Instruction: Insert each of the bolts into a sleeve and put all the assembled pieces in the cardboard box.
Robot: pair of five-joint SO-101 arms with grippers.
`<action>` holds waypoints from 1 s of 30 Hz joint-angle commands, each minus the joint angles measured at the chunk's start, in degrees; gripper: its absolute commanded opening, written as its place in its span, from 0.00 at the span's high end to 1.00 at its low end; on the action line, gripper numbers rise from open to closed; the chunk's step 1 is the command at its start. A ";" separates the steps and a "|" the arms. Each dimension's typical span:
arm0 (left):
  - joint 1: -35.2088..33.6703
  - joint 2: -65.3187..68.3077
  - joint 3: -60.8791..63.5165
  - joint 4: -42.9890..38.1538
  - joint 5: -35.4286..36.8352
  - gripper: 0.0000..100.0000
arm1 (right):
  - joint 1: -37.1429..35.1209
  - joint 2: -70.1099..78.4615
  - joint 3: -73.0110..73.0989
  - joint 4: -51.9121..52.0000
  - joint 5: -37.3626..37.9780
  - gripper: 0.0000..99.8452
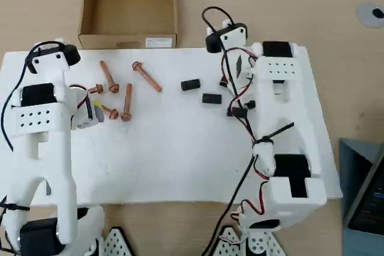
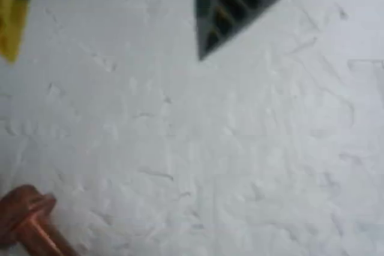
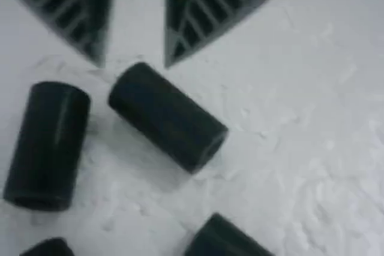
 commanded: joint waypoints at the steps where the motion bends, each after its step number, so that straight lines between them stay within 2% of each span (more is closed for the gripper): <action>1: 0.00 0.04 -3.08 0.97 -0.26 0.79 | 1.27 0.13 -3.03 -0.88 3.08 0.88; 14: 0.00 4.53 -3.08 1.05 -0.35 0.79 | 4.35 8.66 -3.03 -5.80 5.71 0.86; 30: 0.09 4.79 -3.08 0.70 -0.35 0.79 | 4.00 20.62 -10.42 -6.33 7.12 0.86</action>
